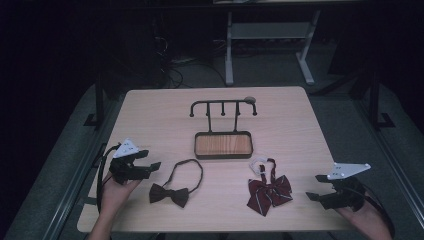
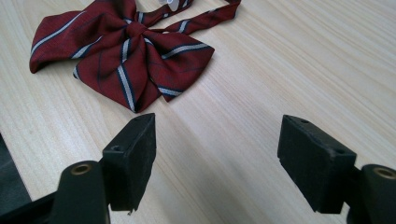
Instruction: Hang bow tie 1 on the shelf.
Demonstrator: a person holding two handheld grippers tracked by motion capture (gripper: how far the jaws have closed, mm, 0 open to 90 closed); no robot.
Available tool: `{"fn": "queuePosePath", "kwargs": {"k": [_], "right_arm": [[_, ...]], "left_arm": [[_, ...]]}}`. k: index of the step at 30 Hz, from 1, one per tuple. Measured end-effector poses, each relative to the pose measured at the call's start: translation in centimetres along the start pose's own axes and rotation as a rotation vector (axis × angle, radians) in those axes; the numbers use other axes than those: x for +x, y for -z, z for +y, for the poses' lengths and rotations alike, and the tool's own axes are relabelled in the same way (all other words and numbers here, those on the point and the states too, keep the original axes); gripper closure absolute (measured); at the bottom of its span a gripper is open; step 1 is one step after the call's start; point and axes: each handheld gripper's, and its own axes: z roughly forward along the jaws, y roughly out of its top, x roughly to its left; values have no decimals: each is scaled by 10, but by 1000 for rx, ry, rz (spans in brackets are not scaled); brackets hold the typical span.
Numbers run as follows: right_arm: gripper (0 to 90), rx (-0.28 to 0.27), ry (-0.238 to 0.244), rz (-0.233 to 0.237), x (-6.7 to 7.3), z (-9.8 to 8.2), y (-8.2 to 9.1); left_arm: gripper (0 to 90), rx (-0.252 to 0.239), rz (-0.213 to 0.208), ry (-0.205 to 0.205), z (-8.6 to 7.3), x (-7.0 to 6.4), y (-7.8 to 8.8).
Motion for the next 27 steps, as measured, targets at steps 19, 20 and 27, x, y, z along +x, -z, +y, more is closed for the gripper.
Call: {"fn": "queuePosePath", "kwargs": {"k": [19,20,27], "right_arm": [[310,31,68,50,8,33,-6],[322,47,78,63,10,41,-9],[351,97,107,85,9,61,-16]], "left_arm": [[303,4,-12,-19,1,-2,0],[303,-3,-9,-15,1,-3,0],[304,-7,-7,-5,1,-2,2]]}}
